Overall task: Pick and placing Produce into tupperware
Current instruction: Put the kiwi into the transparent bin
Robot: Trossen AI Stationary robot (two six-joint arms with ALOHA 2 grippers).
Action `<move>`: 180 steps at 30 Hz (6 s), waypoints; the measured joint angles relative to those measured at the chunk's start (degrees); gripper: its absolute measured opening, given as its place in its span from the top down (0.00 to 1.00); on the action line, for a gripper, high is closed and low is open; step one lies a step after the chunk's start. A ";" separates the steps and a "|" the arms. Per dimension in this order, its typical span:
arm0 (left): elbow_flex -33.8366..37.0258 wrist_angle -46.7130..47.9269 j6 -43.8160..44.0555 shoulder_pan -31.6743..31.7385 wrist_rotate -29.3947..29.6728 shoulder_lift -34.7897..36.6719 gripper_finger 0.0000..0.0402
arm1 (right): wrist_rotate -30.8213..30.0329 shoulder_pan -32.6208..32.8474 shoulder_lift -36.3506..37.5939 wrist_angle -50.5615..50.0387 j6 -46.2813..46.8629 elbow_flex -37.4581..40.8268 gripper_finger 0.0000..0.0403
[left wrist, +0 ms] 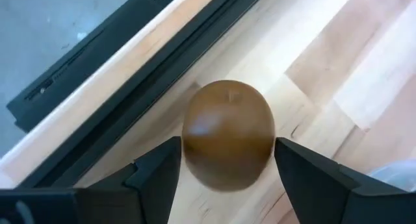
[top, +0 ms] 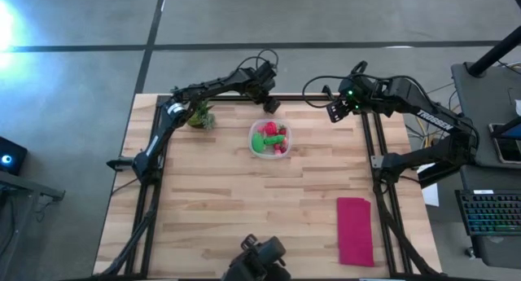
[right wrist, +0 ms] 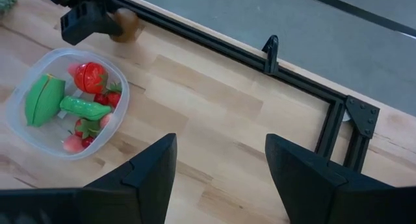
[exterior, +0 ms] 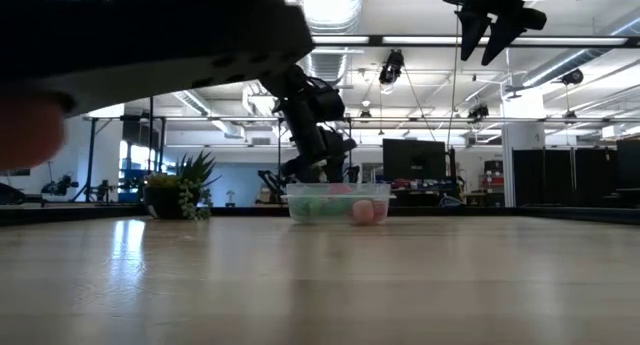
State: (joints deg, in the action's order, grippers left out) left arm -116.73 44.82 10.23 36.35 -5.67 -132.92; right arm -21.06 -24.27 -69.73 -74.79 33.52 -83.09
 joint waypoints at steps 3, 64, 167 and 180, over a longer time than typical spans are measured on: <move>-0.07 -0.87 -0.60 -0.10 0.00 0.00 0.42 | 0.00 0.00 0.00 0.00 0.00 0.00 0.43; -8.63 -3.51 7.74 -2.44 -5.56 -5.63 0.42 | -0.09 -0.02 0.00 -1.28 0.50 -0.02 0.43; 21.50 6.80 -11.95 -18.58 -8.88 21.51 0.42 | 0.46 0.04 0.00 -4.41 -2.27 -0.02 0.43; 25.47 -3.71 -7.62 -18.87 -1.18 20.55 0.42 | 0.29 2.40 0.00 -6.43 -3.10 -0.02 0.43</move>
State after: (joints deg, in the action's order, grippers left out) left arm -91.25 41.11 2.60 17.48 -6.86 -112.38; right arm -20.77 -21.87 -69.73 -81.22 30.41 -83.11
